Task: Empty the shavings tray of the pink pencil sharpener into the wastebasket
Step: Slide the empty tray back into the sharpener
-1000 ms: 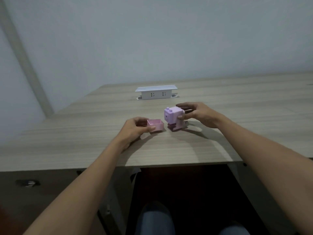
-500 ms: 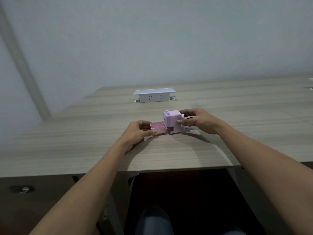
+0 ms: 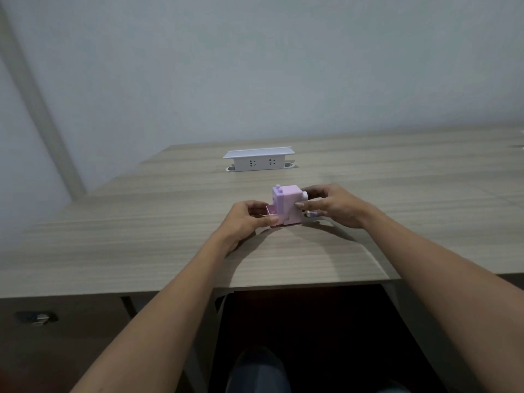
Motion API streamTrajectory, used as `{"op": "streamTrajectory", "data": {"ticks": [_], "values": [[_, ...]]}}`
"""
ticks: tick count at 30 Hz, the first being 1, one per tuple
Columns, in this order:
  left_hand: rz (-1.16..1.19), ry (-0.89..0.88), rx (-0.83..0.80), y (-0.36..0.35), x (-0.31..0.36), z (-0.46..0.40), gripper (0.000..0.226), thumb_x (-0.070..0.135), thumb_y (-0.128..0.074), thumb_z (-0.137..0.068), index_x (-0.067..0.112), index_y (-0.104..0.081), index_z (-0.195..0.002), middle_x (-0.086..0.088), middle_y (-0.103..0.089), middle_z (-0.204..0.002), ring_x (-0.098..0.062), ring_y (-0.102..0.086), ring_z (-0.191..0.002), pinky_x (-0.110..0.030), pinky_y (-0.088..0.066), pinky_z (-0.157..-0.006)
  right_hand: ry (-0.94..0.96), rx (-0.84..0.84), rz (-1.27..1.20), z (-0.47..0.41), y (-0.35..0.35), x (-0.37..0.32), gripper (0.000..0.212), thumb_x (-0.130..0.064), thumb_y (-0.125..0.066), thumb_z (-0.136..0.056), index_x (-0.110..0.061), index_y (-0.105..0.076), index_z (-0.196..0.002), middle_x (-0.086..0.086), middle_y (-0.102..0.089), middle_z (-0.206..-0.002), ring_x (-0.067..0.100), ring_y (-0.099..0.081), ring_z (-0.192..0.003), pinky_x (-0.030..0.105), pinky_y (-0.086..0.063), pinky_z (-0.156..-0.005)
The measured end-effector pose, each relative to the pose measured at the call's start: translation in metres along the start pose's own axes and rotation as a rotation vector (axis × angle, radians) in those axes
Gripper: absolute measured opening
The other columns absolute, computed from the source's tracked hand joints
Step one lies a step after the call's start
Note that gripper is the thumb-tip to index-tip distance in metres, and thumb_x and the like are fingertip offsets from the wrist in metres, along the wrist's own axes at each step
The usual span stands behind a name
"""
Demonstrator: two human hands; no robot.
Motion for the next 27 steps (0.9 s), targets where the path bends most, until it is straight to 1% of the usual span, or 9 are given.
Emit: {"op": "streamTrajectory", "data": {"ticks": [3,6,9,12,14,17,23,25,27], "values": [[-0.013,-0.029,-0.026,-0.011,0.004,-0.002,0.052,0.003,-0.081,-0.078,-0.004,-0.064,-0.126,-0.016,-0.073,-0.118,-0.018,-0.071,-0.093,-0.01,-0.055,-0.07,0.007,0.005,-0.01,-0.003,-0.004,0.002,0.039,-0.01,-0.078,-0.084,-0.009,-0.071,-0.122,0.005,-0.073,-0.111,0.017,-0.063,-0.1,0.035,-0.048,-0.089],[-0.007,-0.047,-0.033,-0.017,0.005,-0.006,0.052,0.007,-0.08,-0.081,-0.001,-0.063,-0.129,-0.013,-0.074,-0.117,-0.019,-0.073,-0.096,-0.012,-0.056,-0.073,0.026,0.038,-0.029,-0.004,-0.001,0.005,0.036,-0.01,-0.079,-0.083,-0.009,-0.073,-0.119,0.005,-0.074,-0.107,0.018,-0.064,-0.099,0.036,-0.048,-0.087],[0.012,-0.083,-0.009,-0.02,0.01,-0.012,0.049,0.014,-0.077,-0.085,0.005,-0.063,-0.131,-0.012,-0.075,-0.116,-0.02,-0.072,-0.096,-0.011,-0.053,-0.066,0.055,0.056,-0.028,-0.005,0.005,0.004,0.038,-0.008,-0.078,-0.083,-0.009,-0.073,-0.121,0.004,-0.075,-0.107,0.018,-0.065,-0.095,0.034,-0.049,-0.081],[0.036,-0.103,0.02,-0.021,0.014,-0.026,0.046,0.015,-0.073,-0.088,0.006,-0.064,-0.133,-0.012,-0.074,-0.118,-0.025,-0.072,-0.108,-0.015,-0.057,-0.071,0.084,0.1,0.008,-0.015,0.012,-0.003,0.039,-0.01,-0.078,-0.083,-0.012,-0.072,-0.122,0.002,-0.076,-0.109,0.012,-0.067,-0.094,0.032,-0.051,-0.083],[0.043,-0.117,0.018,-0.019,0.02,-0.04,0.044,0.012,-0.072,-0.09,0.005,-0.064,-0.133,-0.012,-0.074,-0.12,-0.018,-0.073,-0.106,-0.014,-0.057,-0.076,0.104,0.12,0.026,-0.026,0.016,-0.01,0.04,-0.01,-0.078,-0.084,-0.012,-0.072,-0.123,0.0,-0.075,-0.107,0.01,-0.066,-0.092,0.03,-0.051,-0.083],[0.038,-0.134,-0.01,-0.015,0.031,-0.065,0.042,0.008,-0.068,-0.092,0.004,-0.063,-0.134,-0.007,-0.072,-0.119,0.001,-0.071,-0.09,-0.008,-0.054,-0.075,0.128,0.134,0.033,-0.049,0.025,-0.021,0.04,-0.01,-0.078,-0.083,-0.011,-0.072,-0.123,0.0,-0.074,-0.104,0.01,-0.064,-0.091,0.028,-0.05,-0.079],[-0.026,-0.133,-0.031,0.003,0.034,-0.135,0.039,0.01,-0.065,-0.094,0.008,-0.064,-0.133,-0.005,-0.072,-0.123,0.002,-0.067,-0.098,-0.006,-0.051,-0.079,0.169,0.168,0.054,-0.109,0.042,-0.026,0.043,-0.011,-0.077,-0.085,-0.013,-0.07,-0.127,0.0,-0.073,-0.106,0.008,-0.064,-0.091,0.024,-0.051,-0.075],[-0.048,-0.107,-0.025,0.009,0.031,-0.16,0.04,0.014,-0.066,-0.094,0.01,-0.064,-0.134,-0.005,-0.072,-0.123,-0.01,-0.068,-0.107,-0.014,-0.051,-0.088,0.174,0.178,0.05,-0.131,0.048,-0.024,0.043,-0.011,-0.077,-0.084,-0.013,-0.07,-0.127,0.001,-0.073,-0.106,0.008,-0.064,-0.091,0.025,-0.051,-0.075],[-0.054,-0.084,-0.016,0.013,0.027,-0.187,0.04,0.015,-0.067,-0.093,0.009,-0.065,-0.132,-0.008,-0.072,-0.124,-0.019,-0.066,-0.116,-0.03,-0.05,-0.101,0.168,0.184,0.044,-0.156,0.056,-0.021,0.043,-0.009,-0.077,-0.084,-0.011,-0.07,-0.127,0.001,-0.073,-0.106,0.009,-0.063,-0.09,0.025,-0.05,-0.075]]}}
Point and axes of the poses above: each hand's wrist, its own z-axis away from the middle knuckle, its own y-axis out of the back of the hand, x = y × z, the point moved 3 cm from there along -z, towards the middle knuckle
